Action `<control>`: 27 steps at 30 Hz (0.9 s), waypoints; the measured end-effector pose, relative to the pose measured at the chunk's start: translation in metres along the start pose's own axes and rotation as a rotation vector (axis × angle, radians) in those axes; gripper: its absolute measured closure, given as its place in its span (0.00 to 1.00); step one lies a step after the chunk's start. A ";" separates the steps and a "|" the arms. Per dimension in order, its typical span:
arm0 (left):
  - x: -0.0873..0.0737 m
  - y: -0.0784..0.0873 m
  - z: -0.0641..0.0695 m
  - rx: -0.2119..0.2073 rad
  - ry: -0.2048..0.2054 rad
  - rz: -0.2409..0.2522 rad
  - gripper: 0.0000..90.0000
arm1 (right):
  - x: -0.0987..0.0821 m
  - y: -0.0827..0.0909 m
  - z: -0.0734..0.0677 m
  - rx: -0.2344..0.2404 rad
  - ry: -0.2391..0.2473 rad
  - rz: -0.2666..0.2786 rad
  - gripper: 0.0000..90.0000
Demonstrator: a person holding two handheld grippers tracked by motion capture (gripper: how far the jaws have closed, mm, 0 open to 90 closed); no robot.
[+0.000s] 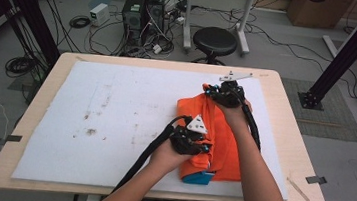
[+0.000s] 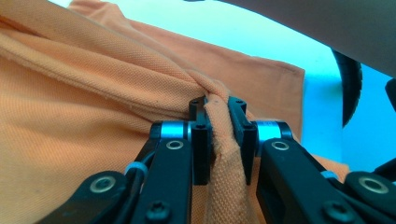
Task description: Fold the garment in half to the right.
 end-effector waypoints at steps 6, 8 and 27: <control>0.007 -0.018 0.001 -0.017 0.001 -0.010 0.90 | -0.018 0.001 0.016 -0.028 -0.040 -0.020 0.92; 0.009 -0.023 0.002 -0.027 0.004 -0.005 0.89 | -0.024 0.001 0.022 -0.035 -0.054 -0.029 0.92; 0.012 -0.007 0.005 -0.051 0.033 0.159 0.39 | -0.052 0.015 0.046 -0.135 -0.182 -0.043 0.44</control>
Point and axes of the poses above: each handheld gripper's, and its own axes: y roughly backward along the jaws, x roughly out of its top, z roughly to its right, the point moved 5 cm from there along -y, roughly forward along the jaws, and after that the axes turned 12 degrees about -z, right-handed, at the moved point
